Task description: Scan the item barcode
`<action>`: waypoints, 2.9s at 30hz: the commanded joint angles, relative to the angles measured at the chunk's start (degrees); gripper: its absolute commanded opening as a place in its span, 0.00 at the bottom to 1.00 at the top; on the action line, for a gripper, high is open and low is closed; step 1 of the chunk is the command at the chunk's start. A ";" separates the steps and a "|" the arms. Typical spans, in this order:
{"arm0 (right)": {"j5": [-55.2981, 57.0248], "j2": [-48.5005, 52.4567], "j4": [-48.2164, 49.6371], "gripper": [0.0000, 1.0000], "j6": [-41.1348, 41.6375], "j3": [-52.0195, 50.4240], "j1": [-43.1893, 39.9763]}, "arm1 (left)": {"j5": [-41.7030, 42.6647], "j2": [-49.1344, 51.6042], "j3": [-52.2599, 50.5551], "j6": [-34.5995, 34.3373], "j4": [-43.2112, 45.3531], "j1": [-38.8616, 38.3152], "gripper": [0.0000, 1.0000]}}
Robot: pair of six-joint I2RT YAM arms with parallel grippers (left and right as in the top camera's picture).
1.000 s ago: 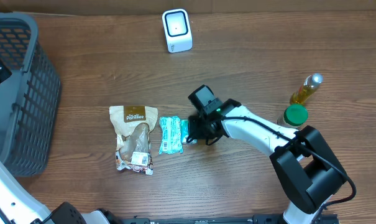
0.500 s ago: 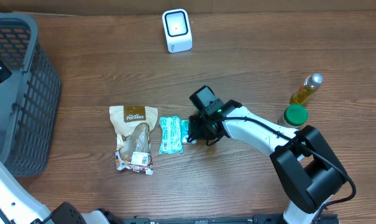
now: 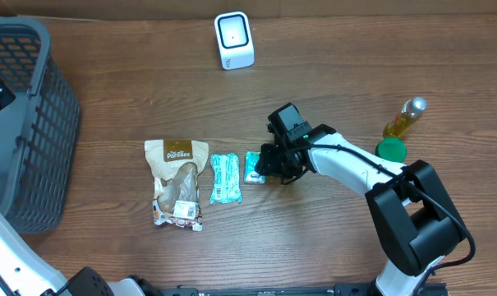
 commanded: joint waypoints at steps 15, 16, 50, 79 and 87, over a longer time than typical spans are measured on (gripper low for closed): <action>-1.03 -2.10 1.44 0.28 -1.29 0.11 -1.66 | 0.63 0.24 -0.33 -0.37 0.20 -0.11 0.99; -1.03 -2.10 1.46 0.28 -1.40 0.11 -1.79 | 0.63 0.24 -0.33 -0.37 0.17 -0.11 1.00; 3.08 -1.86 3.15 0.13 -1.86 -3.41 -1.49 | 0.63 0.24 -0.33 -0.37 0.20 -0.11 1.00; -71.78 -8.85 -3.74 0.04 -34.73 -3.17 -19.56 | 0.63 0.24 -0.33 -0.37 0.20 -0.11 0.99; -71.80 -11.63 -21.88 0.04 -52.00 -3.17 -20.70 | 0.63 0.24 -0.33 -0.37 0.20 -0.11 0.99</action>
